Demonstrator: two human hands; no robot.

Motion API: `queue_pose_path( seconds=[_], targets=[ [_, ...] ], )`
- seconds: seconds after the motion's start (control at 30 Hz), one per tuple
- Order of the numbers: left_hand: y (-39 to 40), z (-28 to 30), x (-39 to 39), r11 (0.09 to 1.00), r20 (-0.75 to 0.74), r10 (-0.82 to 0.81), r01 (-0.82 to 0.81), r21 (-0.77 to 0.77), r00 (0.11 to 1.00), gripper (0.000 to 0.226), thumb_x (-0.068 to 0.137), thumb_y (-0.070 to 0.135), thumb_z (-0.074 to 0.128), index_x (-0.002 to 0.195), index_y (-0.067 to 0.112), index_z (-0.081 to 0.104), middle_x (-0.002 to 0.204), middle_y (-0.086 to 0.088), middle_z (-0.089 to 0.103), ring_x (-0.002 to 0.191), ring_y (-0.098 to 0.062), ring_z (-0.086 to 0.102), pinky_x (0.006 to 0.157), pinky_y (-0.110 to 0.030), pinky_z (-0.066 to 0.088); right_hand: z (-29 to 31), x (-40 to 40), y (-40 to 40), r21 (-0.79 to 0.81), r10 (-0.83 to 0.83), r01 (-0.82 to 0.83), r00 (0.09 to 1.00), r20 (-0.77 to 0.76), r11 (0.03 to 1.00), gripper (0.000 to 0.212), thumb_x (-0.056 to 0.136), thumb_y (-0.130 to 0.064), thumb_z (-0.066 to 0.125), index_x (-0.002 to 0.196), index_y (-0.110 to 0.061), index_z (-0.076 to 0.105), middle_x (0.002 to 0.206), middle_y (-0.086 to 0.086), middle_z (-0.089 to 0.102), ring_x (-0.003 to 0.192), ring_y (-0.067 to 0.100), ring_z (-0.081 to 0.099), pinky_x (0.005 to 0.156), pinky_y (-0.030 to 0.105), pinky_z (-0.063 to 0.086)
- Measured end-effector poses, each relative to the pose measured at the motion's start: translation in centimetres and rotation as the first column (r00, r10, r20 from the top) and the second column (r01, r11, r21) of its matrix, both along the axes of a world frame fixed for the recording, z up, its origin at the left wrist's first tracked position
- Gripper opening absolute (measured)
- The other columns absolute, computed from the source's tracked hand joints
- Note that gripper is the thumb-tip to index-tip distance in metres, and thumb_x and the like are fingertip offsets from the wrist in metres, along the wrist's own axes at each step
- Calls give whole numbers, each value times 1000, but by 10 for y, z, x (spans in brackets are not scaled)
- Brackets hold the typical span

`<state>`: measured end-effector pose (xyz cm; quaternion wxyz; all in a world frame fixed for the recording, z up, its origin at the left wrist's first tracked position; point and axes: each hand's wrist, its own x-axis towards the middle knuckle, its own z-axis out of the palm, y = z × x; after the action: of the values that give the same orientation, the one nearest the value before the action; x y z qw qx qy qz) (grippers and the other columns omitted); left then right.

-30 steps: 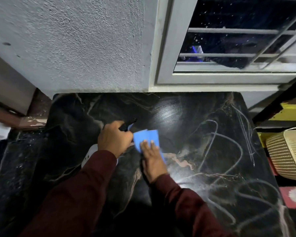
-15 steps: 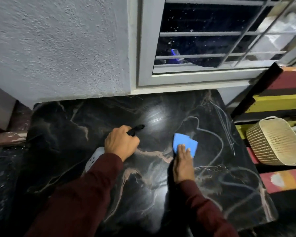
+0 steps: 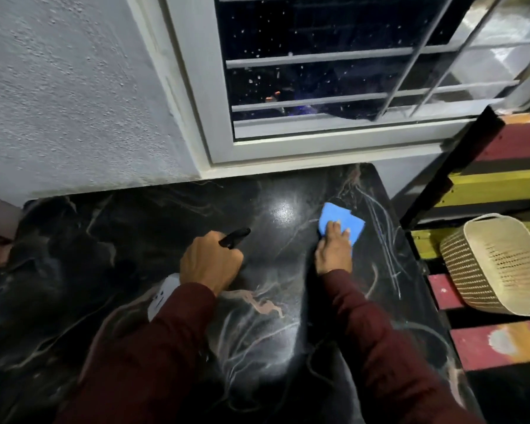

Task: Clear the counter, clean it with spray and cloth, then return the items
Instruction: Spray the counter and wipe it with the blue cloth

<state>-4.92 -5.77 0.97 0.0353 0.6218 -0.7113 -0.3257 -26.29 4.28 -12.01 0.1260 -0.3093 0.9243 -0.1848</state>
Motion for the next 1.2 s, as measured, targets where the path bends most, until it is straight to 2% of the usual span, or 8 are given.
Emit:
queue_pose_path(
  seconds=[0.17, 0.3, 0.43, 0.57, 0.7, 0.87, 1.0, 1.2],
  targets=[
    [-11, -3, -21, 994, -12, 103, -103, -30, 995, 9, 77, 21, 60, 70, 15, 63, 72, -7, 65, 76, -36, 61, 69, -36, 46, -29, 115, -36, -18, 727, -728, 685, -47, 685, 55, 85, -28, 37, 135, -10, 47, 142, 11, 48, 130, 43, 42, 106, 54, 38],
    [-23, -9, -37, 991, -6, 131, -131, -32, 991, 12, 77, 26, 60, 74, 15, 65, 74, -9, 68, 74, -34, 62, 68, -36, 48, -33, 89, -74, 114, 881, -876, 456, -125, 469, 51, 85, -34, 54, 134, -21, 52, 141, 0, 51, 132, 28, 43, 108, 44, 36],
    [-25, -11, -56, 987, 4, 153, -153, -51, 988, 9, 78, 22, 61, 74, 15, 65, 71, -6, 63, 69, -33, 56, 68, -35, 43, -26, -33, -89, 40, 543, -546, 816, -199, 837, 50, 95, -20, 34, 144, -9, 38, 150, 11, 38, 137, 38, 33, 112, 47, 28],
    [-19, -8, -74, 988, -12, 146, -146, -42, 989, 11, 80, 19, 59, 71, 14, 64, 65, -3, 60, 59, -19, 51, 63, -32, 37, -12, -129, -48, 15, 164, -163, 978, -127, 986, 54, 91, -21, 33, 142, -2, 39, 148, 18, 38, 135, 43, 33, 111, 50, 26],
    [-18, -9, -85, 992, -22, 126, -126, -25, 992, 9, 79, 16, 59, 73, 14, 65, 63, 0, 58, 56, -16, 48, 60, -32, 35, -19, -35, -56, 26, 307, -306, 951, -45, 952, 60, 86, -24, 29, 142, -3, 39, 147, 18, 40, 135, 43, 33, 110, 51, 28],
    [-21, -13, -93, 991, -1, 131, -131, -40, 991, 7, 81, 19, 61, 75, 18, 64, 66, 3, 56, 60, -20, 48, 67, -31, 37, -25, 34, -121, -4, 871, -871, 492, 11, 492, 55, 94, -29, 39, 147, -11, 33, 152, 8, 33, 142, 34, 21, 116, 46, 17],
    [-27, -14, -93, 992, 11, 123, -122, -38, 992, 15, 81, 20, 61, 67, 17, 61, 63, -2, 61, 60, -20, 55, 58, -32, 36, -17, -40, -138, -53, 664, -671, 740, -107, 740, 54, 87, -23, 30, 134, -7, 52, 139, 14, 51, 126, 42, 46, 103, 50, 40],
    [-23, -10, -102, 995, -25, 94, -94, -24, 995, 14, 82, 16, 60, 68, 15, 63, 64, -4, 62, 58, -18, 54, 52, -27, 33, -17, -195, -62, 3, 209, -210, 970, -122, 978, 60, 85, -23, 29, 139, 0, 42, 145, 22, 41, 130, 46, 38, 110, 50, 31]
  ],
)
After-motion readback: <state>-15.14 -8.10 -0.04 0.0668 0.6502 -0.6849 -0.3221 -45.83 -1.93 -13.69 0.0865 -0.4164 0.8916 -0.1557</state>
